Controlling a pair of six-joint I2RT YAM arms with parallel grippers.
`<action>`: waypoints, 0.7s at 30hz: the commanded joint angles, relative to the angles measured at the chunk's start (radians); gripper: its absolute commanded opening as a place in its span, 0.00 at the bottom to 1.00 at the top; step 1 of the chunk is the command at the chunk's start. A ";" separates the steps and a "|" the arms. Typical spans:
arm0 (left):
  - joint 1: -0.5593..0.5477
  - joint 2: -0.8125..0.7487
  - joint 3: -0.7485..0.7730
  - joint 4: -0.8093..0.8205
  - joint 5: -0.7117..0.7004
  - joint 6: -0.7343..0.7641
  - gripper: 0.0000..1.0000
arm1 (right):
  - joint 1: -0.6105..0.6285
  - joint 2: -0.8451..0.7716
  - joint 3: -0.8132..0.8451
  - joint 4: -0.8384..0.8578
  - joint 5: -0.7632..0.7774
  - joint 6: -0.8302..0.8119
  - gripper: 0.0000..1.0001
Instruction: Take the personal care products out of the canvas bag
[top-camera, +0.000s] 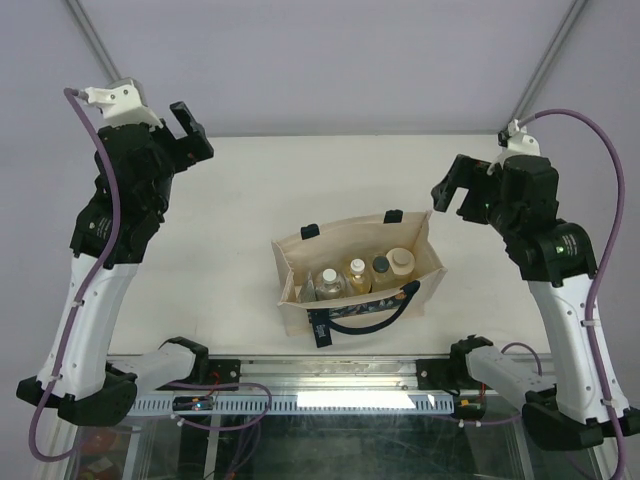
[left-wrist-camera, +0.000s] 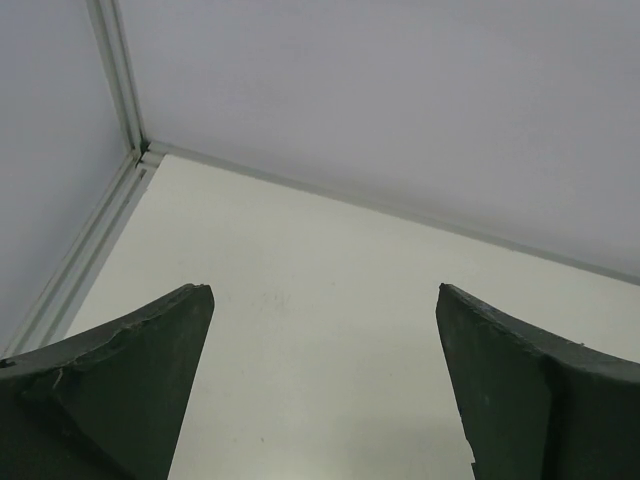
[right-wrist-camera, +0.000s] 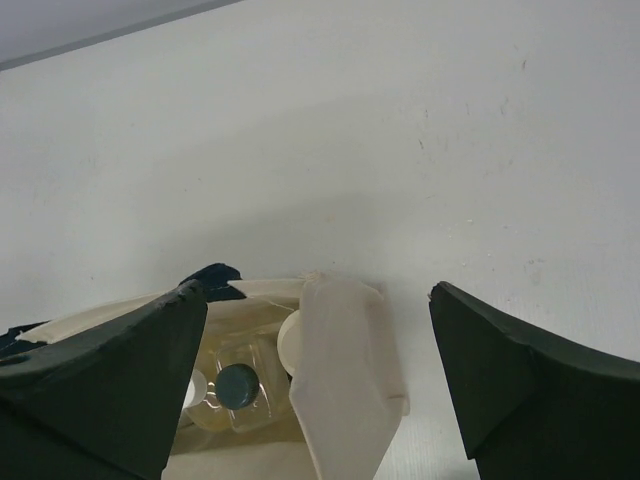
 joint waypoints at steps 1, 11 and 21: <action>0.071 -0.007 -0.063 0.040 0.081 -0.055 0.99 | -0.079 0.012 -0.023 0.088 -0.087 0.049 0.98; 0.185 0.001 -0.190 0.116 0.359 -0.135 0.99 | -0.215 0.069 -0.048 0.097 -0.136 0.123 0.99; 0.116 -0.018 -0.379 0.195 0.626 -0.296 0.99 | -0.227 0.122 -0.045 0.122 -0.241 0.105 1.00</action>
